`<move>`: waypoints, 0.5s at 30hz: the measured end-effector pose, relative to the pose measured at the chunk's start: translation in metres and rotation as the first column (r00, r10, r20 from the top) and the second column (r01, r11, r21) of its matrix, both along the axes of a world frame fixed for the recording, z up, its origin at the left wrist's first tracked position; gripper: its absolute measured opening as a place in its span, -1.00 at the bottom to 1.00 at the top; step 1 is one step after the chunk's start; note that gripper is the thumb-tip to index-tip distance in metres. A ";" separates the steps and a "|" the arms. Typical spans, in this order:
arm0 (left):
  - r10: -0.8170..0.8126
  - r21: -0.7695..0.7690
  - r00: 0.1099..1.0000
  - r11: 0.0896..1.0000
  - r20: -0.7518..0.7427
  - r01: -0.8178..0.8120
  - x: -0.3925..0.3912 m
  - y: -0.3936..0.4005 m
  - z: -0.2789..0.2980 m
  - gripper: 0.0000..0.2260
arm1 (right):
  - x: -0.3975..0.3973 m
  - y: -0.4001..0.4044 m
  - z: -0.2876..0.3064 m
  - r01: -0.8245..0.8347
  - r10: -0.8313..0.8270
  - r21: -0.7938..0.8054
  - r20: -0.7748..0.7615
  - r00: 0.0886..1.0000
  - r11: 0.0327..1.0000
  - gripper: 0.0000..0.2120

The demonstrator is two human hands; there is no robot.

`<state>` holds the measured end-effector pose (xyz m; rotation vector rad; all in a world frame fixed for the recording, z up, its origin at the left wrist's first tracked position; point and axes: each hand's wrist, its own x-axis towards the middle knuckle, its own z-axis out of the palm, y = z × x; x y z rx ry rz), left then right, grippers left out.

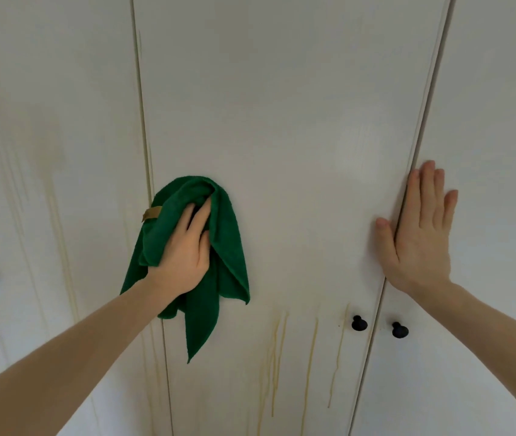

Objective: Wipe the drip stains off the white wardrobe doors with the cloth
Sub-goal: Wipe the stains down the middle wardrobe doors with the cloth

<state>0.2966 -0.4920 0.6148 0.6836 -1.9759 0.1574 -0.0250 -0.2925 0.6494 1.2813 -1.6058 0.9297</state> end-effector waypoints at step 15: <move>0.019 0.278 0.957 0.955 0.289 -0.103 0.011 0.052 -0.141 -0.50 | 0.002 0.002 0.001 0.007 -0.008 -0.003 -0.020 1.000 1.000 -0.29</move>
